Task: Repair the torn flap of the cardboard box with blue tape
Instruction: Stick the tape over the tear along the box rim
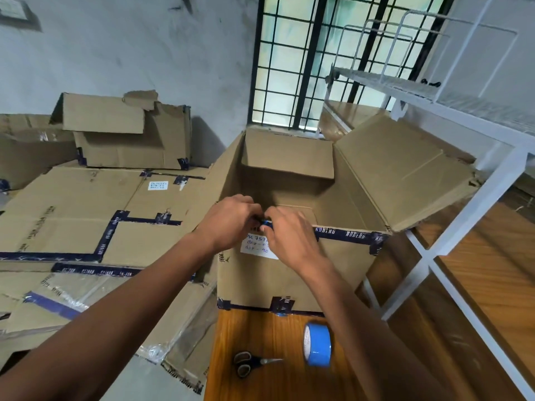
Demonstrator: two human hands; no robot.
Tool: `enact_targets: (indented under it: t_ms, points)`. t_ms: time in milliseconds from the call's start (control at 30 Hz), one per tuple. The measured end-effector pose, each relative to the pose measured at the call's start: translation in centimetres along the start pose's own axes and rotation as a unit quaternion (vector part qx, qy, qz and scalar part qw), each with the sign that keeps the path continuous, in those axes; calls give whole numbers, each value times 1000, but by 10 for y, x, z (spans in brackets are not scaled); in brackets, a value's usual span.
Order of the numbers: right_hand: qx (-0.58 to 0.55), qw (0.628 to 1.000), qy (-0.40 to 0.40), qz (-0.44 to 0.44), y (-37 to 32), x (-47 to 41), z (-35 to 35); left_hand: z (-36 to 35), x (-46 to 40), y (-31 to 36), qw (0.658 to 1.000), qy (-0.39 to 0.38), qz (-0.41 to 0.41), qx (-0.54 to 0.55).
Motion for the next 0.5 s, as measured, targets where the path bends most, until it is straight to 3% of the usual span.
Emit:
enact_targets:
  t_ms: [500]
  points:
    - [-91,994,-15,-59,23,-13,-17,-4,-12,-1,999,-8,11,32]
Point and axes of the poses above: each hand's wrist, its own x-axis away from the middle knuckle, its own z-axis out of the back of the hand, y = z × x, the point moved 10 cm from there along -x, towards the middle knuckle, and after that the axes turned 12 degrees about z, right-handed, at the moved point
